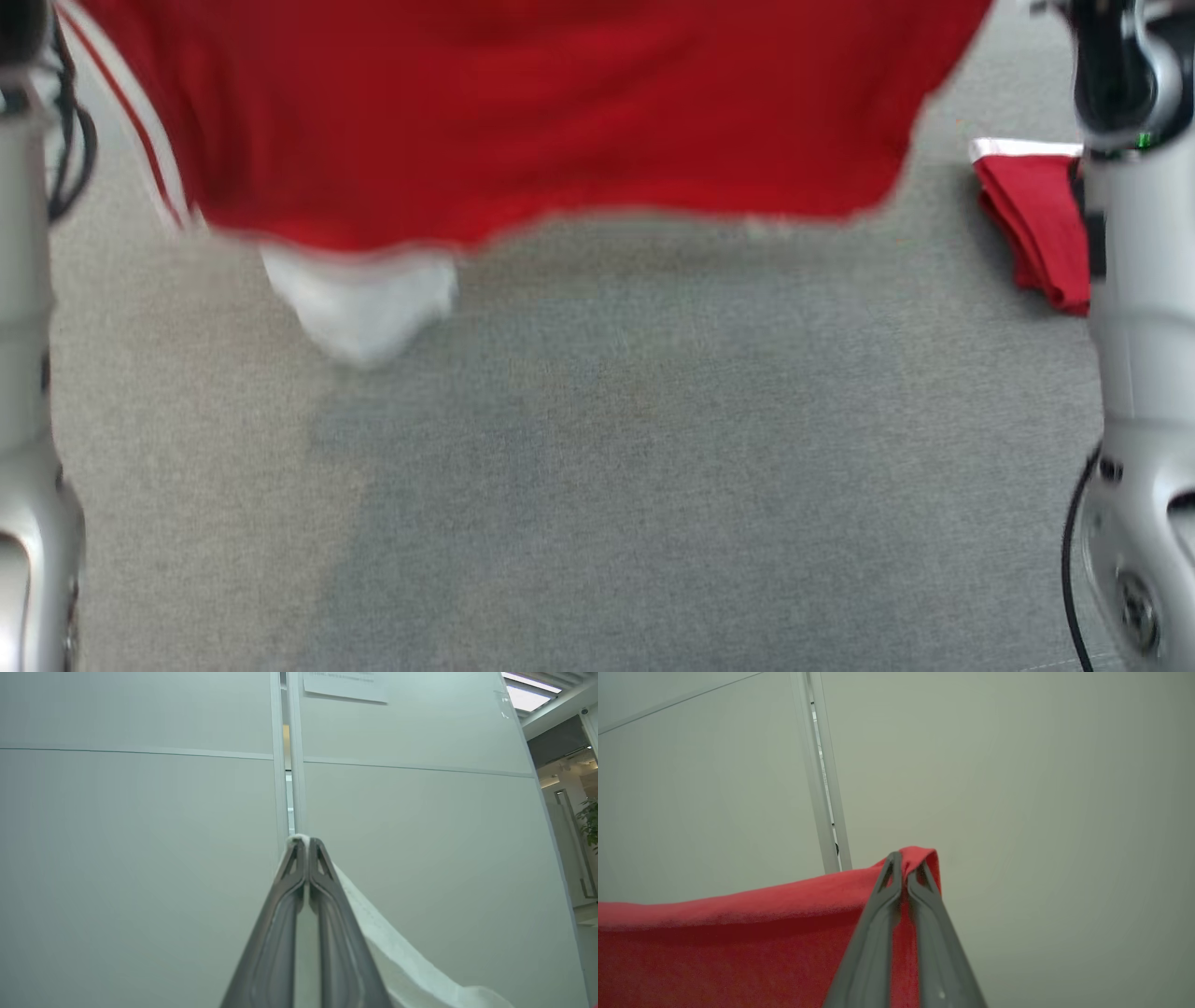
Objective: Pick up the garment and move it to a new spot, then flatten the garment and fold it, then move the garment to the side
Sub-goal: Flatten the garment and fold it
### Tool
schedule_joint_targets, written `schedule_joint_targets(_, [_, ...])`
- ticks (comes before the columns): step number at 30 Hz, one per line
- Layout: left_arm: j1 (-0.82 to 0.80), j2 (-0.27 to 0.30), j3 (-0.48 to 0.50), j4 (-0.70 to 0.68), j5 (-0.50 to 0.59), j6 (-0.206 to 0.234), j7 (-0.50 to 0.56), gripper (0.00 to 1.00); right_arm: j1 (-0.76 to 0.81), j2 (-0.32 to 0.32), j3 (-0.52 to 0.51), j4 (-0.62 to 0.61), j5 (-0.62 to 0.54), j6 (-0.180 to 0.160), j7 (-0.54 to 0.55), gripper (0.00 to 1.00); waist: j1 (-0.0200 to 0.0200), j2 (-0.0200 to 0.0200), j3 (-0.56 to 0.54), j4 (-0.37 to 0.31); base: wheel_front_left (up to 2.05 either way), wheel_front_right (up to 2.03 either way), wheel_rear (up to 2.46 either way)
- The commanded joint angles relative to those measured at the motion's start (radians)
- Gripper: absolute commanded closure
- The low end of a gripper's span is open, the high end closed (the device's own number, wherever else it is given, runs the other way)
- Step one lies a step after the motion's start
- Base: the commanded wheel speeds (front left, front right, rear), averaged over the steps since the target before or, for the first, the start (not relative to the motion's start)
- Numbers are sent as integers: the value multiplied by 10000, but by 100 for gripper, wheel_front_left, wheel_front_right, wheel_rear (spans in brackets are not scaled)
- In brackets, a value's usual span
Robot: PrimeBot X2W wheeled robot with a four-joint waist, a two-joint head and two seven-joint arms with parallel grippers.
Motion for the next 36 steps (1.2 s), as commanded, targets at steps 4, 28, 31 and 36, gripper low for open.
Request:
schedule_joint_targets(4, [-1371,-358,-403,1679,780,-140,-1233,100,-1662,219,-344,2325,-1263,3,-1212,100,0,0,1234,557,0,0,0])
schedule_joint_targets(28, [3795,-1803,2261,-187,580,-1268,-1827,100,832,310,1654,2993,842,1,-2758,100,0,0,3383,535,0,0,0])
schedule_joint_targets(31, [4953,-1805,2387,-795,453,-1279,-1827,100,1543,134,1920,2431,1286,1,-2761,100,0,0,3001,513,0,0,0])
schedule_joint_targets(36, [7112,-2026,2429,-1703,252,-1287,-1828,100,3142,-174,2052,1487,1625,1,-2760,100,0,0,2169,657,0,0,0])
